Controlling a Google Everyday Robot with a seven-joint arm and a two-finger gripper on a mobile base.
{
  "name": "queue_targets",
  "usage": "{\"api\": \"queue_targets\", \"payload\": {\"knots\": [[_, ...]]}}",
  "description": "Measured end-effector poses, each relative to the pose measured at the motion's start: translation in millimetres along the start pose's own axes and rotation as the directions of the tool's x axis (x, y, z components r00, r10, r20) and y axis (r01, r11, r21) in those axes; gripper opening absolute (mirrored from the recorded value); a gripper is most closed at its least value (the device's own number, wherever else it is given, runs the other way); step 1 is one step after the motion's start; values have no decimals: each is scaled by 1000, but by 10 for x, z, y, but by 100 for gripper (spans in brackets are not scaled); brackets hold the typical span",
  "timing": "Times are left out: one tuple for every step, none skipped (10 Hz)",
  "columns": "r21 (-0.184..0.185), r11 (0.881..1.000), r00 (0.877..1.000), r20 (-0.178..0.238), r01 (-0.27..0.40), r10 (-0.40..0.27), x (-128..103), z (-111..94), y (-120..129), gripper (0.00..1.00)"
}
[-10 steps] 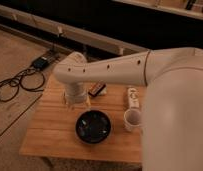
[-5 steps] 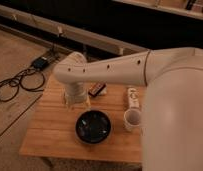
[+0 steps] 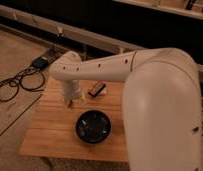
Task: Place the pepper in the ceramic bowl
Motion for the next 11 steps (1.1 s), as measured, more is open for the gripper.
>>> {"api": "queue_targets", "payload": {"knots": [[2,999,999,8,35,-35,-128,74,99,65],[3,997,997,13,77,-77,-249,161,234,65],[7,994,994,12,109,-109,-350,242,307,65],[16,989,989,9,145,-145,-468,351,361,65],[20,984,984,6,178,-178,-579,458,413,65],[22,979,979,5,202,-202,-695,546,439,65],[20,974,974,2,227,-227,-844,667,458,65],[13,970,970,0,244,-244,-951,764,471,65],[3,966,966,-2,259,-259,-1032,848,482,65],[-10,961,961,2,276,-276,-1138,938,497,65],[-29,955,955,12,297,-297,-1259,1030,528,65]]}}
